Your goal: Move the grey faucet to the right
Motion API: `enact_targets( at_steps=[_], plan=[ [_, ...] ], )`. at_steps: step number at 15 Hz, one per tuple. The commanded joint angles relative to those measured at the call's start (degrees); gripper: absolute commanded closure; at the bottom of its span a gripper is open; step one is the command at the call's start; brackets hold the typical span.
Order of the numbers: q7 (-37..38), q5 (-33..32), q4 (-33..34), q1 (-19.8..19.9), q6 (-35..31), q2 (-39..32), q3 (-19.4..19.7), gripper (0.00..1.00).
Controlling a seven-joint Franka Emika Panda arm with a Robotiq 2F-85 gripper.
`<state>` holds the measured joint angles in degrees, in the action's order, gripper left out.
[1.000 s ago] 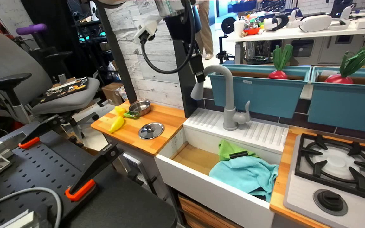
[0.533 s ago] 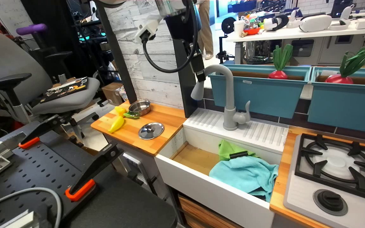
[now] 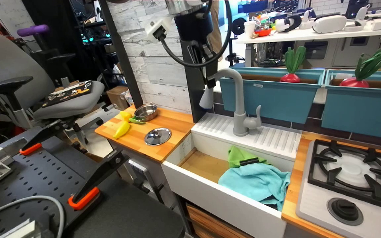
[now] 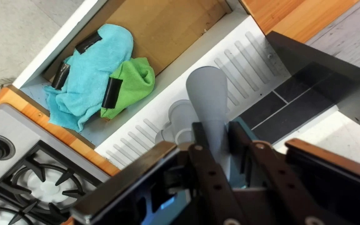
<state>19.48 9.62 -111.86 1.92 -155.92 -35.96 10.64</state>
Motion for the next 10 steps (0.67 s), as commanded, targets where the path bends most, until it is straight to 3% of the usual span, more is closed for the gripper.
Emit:
enact_targets(
  at_steps=[1,6,10],
  plan=[
    [-8.17,-1.53,-2.76,4.43,3.62,3.86,-1.15,0.94],
    [-19.26,-1.46,-2.10,10.03,6.92,4.33,-3.48,0.94],
    [-24.15,-2.73,-0.98,11.63,9.56,4.22,-3.66,0.94]
  ],
)
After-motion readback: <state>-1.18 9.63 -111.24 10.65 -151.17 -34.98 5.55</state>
